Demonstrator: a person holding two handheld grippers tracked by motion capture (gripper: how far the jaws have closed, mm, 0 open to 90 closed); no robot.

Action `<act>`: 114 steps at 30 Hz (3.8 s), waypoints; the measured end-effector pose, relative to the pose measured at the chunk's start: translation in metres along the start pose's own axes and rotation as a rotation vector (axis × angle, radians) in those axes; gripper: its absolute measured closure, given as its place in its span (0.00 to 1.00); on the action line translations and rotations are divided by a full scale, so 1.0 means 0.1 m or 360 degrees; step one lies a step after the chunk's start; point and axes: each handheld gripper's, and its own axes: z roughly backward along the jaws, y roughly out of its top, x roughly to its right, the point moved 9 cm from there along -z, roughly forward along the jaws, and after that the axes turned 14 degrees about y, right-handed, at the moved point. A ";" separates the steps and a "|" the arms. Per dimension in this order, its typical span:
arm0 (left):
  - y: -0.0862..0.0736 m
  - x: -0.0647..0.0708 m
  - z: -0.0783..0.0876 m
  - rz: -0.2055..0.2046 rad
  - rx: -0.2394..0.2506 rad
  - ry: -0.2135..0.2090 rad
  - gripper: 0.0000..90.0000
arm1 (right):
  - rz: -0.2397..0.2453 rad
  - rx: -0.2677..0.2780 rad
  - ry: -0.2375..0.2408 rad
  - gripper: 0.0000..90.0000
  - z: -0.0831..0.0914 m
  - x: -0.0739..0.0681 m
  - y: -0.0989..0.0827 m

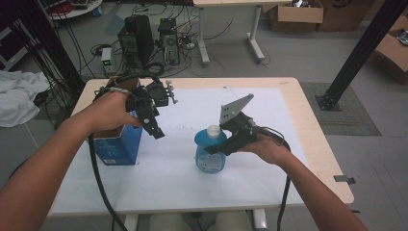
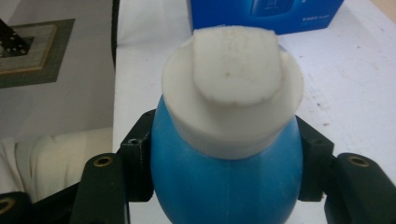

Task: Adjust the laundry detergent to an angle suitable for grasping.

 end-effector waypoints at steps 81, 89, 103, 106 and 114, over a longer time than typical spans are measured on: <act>0.11 0.06 -0.10 -0.0022 -0.0012 -0.0016 0.28 | 0.0054 0.0028 0.0150 0.22 0.01 0.04 -0.27; 0.12 0.07 -0.09 -0.0018 -0.0019 -0.0020 0.28 | 0.0042 0.0023 0.0098 0.17 0.06 0.04 -0.29; 0.17 0.09 -0.08 -0.0035 -0.0017 -0.0016 0.27 | 0.0039 0.0036 0.0085 0.17 0.25 -0.04 -0.33; 0.19 0.10 -0.08 -0.0026 -0.0007 -0.0016 0.27 | 0.0019 0.0038 0.0078 0.17 0.30 -0.05 -0.37; 0.26 0.14 -0.06 -0.0024 0.0002 -0.0010 0.27 | -0.0029 0.0020 -0.0001 0.17 0.52 -0.04 -0.50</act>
